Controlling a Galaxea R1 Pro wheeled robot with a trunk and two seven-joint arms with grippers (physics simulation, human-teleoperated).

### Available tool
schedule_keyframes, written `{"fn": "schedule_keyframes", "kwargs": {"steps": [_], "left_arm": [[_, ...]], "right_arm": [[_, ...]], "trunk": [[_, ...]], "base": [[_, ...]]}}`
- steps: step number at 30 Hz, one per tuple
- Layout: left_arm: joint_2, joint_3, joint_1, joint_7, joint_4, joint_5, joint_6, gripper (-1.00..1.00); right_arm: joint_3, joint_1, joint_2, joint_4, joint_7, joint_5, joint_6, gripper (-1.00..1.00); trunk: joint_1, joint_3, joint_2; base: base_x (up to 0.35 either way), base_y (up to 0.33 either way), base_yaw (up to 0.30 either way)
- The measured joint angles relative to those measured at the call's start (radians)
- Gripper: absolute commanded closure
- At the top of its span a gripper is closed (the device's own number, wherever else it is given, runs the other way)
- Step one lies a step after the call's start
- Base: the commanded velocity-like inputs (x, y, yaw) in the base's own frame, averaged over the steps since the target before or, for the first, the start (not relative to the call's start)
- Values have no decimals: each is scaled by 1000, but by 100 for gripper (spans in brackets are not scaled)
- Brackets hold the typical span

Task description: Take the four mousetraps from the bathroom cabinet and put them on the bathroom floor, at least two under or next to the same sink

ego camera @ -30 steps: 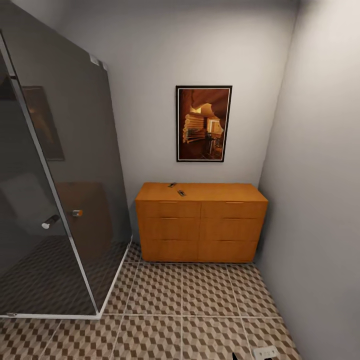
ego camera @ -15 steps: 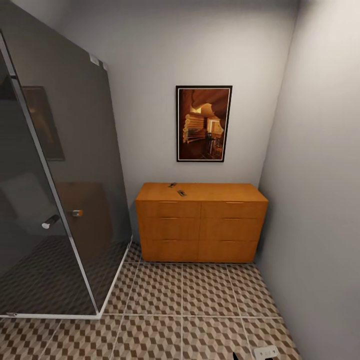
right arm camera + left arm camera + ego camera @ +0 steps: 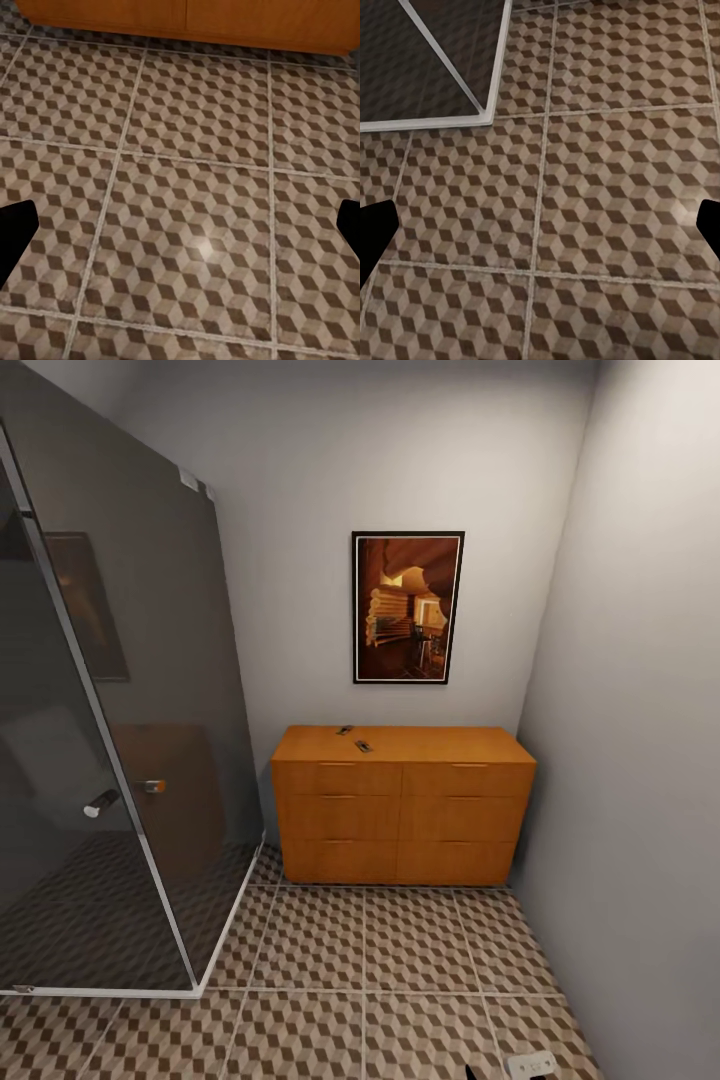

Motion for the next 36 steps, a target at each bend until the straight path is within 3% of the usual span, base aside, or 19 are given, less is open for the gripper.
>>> {"fn": "schedule_keyframes", "kwargs": {"steps": [27,30,34,36], "left_arm": [[-1,0,0,0,0,0,0,-100],[-2,0,0,0,0,0,0,-100],[-2,0,0,0,0,0,0,-100],[-2,0,0,0,0,0,0,-100]], "right_arm": [[1,0,4,-12,-10,3,8,-100],[-2,-2,10,-70,-74,3,75,-100],[-4,-4,13,-218,-143,3,243,-100],[-4,-4,14,-343,-166,3,380,-100]], "trunk": [[0,0,0],[0,0,0],[0,0,0],[0,0,0]], "base": [[0,0,0],[0,0,0],[0,0,0],[0,0,0]]}}
